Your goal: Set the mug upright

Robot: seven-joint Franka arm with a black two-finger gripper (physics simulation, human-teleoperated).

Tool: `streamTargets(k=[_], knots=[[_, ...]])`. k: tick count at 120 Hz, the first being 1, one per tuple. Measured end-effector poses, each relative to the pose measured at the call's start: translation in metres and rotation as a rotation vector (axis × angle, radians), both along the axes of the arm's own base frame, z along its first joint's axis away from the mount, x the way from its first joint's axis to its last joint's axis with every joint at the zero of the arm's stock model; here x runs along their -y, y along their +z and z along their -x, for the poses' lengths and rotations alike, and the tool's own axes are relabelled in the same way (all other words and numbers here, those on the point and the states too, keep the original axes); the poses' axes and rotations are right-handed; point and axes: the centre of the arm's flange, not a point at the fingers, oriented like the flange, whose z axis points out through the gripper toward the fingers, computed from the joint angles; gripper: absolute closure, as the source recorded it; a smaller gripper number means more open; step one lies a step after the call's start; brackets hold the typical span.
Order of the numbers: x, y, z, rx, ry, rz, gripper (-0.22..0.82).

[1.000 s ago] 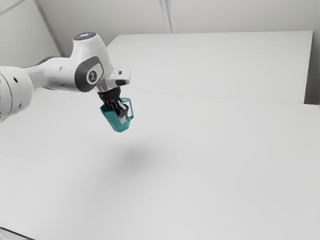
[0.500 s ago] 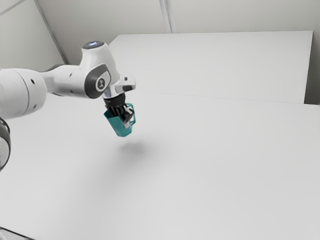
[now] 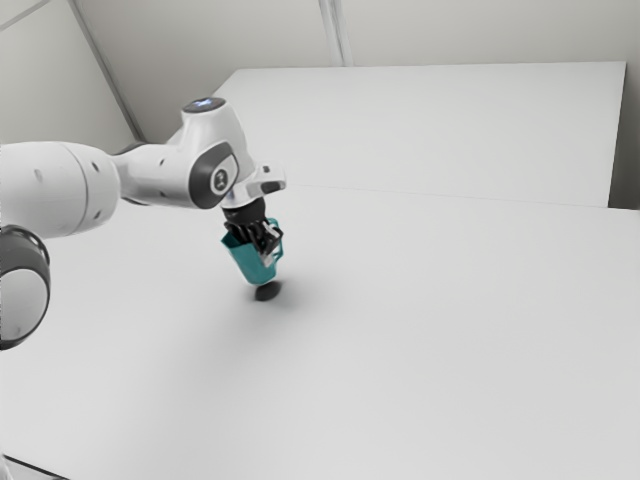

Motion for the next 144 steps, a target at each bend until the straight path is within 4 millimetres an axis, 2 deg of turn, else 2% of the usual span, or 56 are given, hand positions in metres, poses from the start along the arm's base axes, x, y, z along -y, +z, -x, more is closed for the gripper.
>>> streamTargets(k=[72, 105, 122, 144], knots=[[0.004, -0.026, -0.005, -0.026, 0.038, 0.014, 0.79], [0.006, -0.029, -0.005, -0.028, 0.048, 0.034, 0.70], [0.006, -0.022, -0.005, -0.012, 0.047, 0.042, 0.66], [0.005, 0.008, -0.008, 0.035, 0.040, 0.052, 0.55]])
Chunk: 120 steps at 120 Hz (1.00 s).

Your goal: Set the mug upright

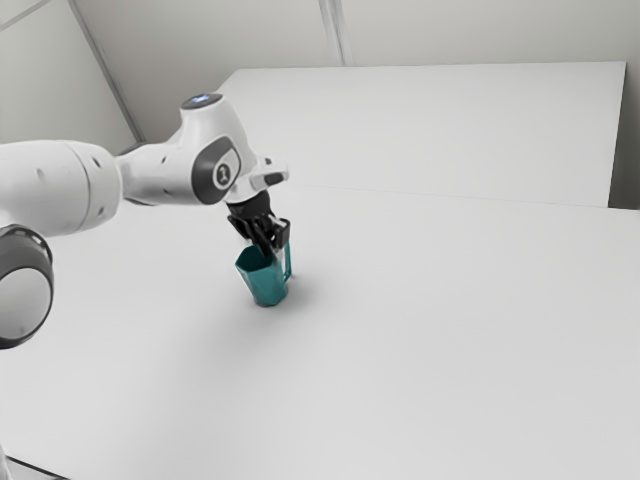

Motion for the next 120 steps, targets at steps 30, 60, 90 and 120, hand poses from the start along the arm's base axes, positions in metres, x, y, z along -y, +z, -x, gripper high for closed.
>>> streamTargets(k=[30, 60, 90, 120], knots=[[-0.004, 0.062, -0.010, 0.079, -0.022, -0.010, 0.34], [-0.029, 0.148, -0.005, 0.157, -0.047, -0.086, 0.13], [-0.064, 0.235, 0.019, 0.213, -0.030, -0.155, 0.05], [-0.091, 0.270, 0.045, 0.173, 0.011, -0.199, 0.03]])
